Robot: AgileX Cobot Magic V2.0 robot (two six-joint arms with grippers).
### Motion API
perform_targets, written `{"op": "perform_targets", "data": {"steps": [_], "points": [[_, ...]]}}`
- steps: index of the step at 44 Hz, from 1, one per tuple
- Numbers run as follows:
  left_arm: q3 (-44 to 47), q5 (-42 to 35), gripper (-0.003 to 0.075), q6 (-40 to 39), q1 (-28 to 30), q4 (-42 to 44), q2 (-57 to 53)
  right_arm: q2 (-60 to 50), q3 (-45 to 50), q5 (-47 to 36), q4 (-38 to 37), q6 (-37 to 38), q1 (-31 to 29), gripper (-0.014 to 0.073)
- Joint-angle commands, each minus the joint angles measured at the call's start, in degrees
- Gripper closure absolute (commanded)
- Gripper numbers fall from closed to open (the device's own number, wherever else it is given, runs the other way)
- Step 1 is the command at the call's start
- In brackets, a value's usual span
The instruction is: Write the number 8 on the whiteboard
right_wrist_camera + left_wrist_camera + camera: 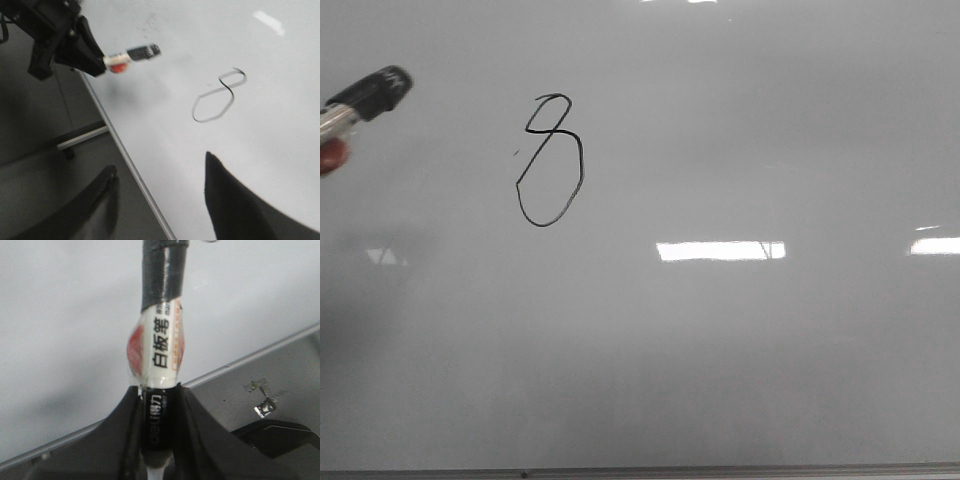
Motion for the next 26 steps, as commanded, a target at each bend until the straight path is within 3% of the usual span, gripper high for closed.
{"op": "perform_targets", "data": {"steps": [1,9,14,17,26], "points": [[-1.97,-4.52,0.0741,-1.35,7.45,1.45,1.00,-7.21,5.20,-5.52,1.80,1.45,-4.52,0.0179],[-1.62,-12.90,0.0741,-1.35,22.70,2.26,1.72,-20.57,17.12,-16.71,1.80,9.83,-10.56,0.0181],[0.27,-20.05,0.0741,-1.35,27.20,2.26,1.72,-26.16,22.25,-22.17,1.80,13.36,-11.75,0.0195],[2.37,-23.93,0.0741,-1.35,28.78,2.03,1.72,-28.18,24.69,-24.17,1.86,13.57,-11.75,0.0270],[7.57,-34.20,0.0741,-1.35,29.68,0.93,3.40,-28.96,27.45,-24.77,1.80,13.45,-11.75,0.0667]]}}
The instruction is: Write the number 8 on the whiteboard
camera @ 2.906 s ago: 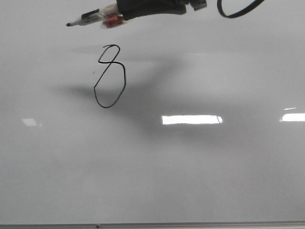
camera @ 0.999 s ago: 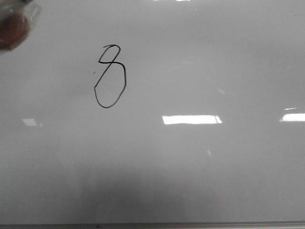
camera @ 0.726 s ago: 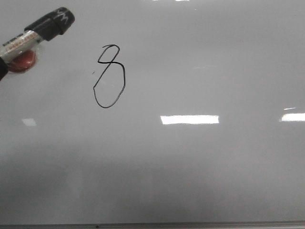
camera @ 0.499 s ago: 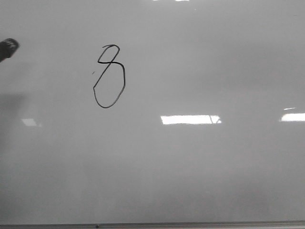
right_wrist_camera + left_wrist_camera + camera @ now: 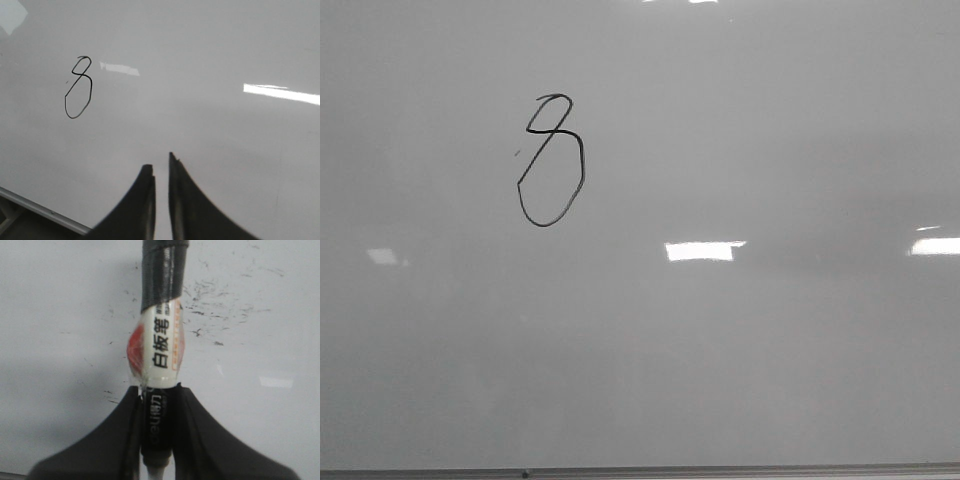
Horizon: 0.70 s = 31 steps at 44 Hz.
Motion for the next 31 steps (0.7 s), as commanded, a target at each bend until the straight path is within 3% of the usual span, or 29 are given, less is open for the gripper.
{"op": "perform_targets", "data": {"steps": [1,10,21,24,31], "points": [[-0.14,-9.38,0.0741,-0.49,0.20,-0.53,0.38,0.20,-1.10,-4.13,1.55,0.37,-0.31,0.0662],[0.00,-16.88,0.0741,-0.70,0.20,-1.32,6.35,0.20,-1.10,-4.40,1.55,0.37,-0.31,0.0662],[-1.62,-18.62,0.0737,-0.70,0.20,-3.44,14.62,0.20,-1.10,-3.69,1.55,0.37,-0.31,0.0662],[-1.78,-18.73,0.0706,-0.70,0.20,-3.34,15.34,0.20,-1.10,-3.42,1.55,0.37,-0.31,0.0662],[-1.78,-19.07,0.0546,-0.70,0.20,-3.34,15.33,0.20,-1.10,-3.30,1.55,0.37,-0.31,0.0662]]}}
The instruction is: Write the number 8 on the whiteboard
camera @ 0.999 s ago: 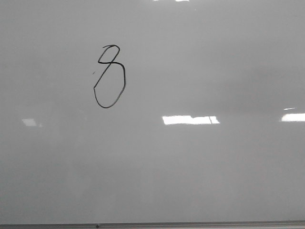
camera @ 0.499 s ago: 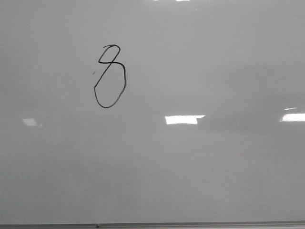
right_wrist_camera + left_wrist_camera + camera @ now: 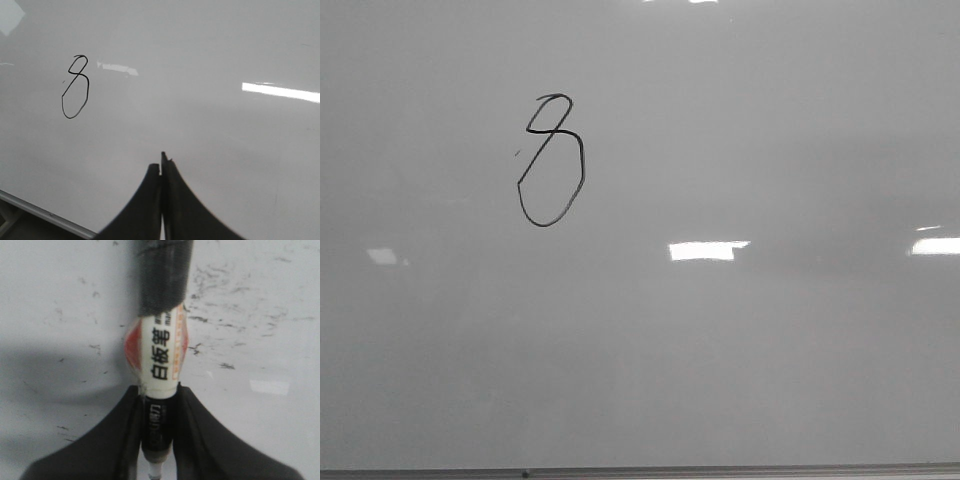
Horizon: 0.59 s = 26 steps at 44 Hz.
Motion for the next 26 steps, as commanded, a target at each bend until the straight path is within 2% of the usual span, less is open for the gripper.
{"op": "perform_targets", "data": {"steps": [1,12,17,20,26], "points": [[-1.82,-3.53,0.0519,-0.57,0.20,-0.56,-0.99,0.20,-1.50,-2.43,1.53,-0.02,-0.31,0.0662],[-1.82,-3.77,0.0370,-0.57,0.20,-0.27,-0.99,0.20,-1.50,-2.43,1.53,-0.02,-0.31,0.0662],[-1.82,-2.70,0.0265,-0.57,0.20,-0.27,-1.95,0.20,-1.50,-2.43,1.53,-0.02,-0.31,0.0662],[-1.82,-0.98,0.0239,-0.57,0.20,-0.27,-3.78,0.20,-1.50,-2.48,1.53,-0.02,-0.31,0.0662],[-1.70,2.13,0.0239,-0.57,0.20,0.63,-11.11,0.20,-1.50,-2.53,1.57,-0.02,-0.31,0.0662]]}}
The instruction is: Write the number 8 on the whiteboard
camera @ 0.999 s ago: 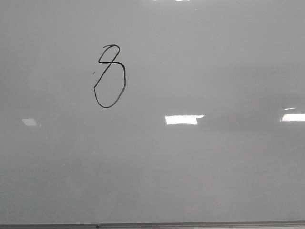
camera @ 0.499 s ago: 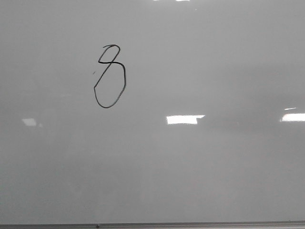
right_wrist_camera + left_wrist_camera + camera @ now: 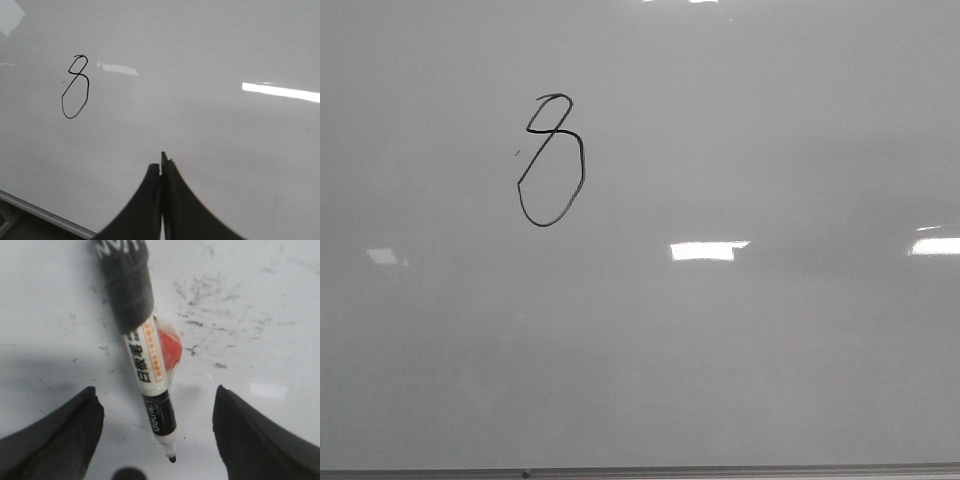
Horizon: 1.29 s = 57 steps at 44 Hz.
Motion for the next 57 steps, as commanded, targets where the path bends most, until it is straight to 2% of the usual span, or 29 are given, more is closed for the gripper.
{"op": "perform_targets", "data": {"steps": [1,5,9,19,23,31,36,57], "points": [[-1.60,-1.21,0.0239,-0.47,0.20,1.28,-7.03,0.20,-1.50,-2.63,1.47,-0.02,-0.31,0.0662],[-1.60,0.21,0.0267,-0.47,0.20,2.59,-14.22,0.20,-1.50,-2.63,1.47,-0.02,-0.31,0.0662],[-1.48,1.93,0.0338,-0.47,0.20,2.59,-20.80,0.20,-1.50,-2.50,1.48,-0.02,-0.31,0.0662],[3.25,2.46,0.0648,-0.47,0.20,2.49,-34.65,0.20,-1.50,-2.45,1.48,-0.02,-0.31,0.0662],[5.51,3.05,0.0740,-0.47,0.20,2.49,-38.81,0.20,-1.50,-2.45,1.48,-0.02,-0.31,0.0662],[7.21,7.00,0.0741,-0.47,0.20,2.49,-45.47,0.20,-1.50,-2.45,1.48,-0.02,-0.31,0.0662],[7.21,6.93,0.0741,-0.47,0.20,2.49,-47.66,0.20,-1.50,-2.45,1.48,-0.02,-0.31,0.0662],[7.21,5.93,0.0741,-0.47,0.20,2.49,-48.10,0.20,-1.50,-2.45,1.48,-0.02,-0.31,0.0662]]}}
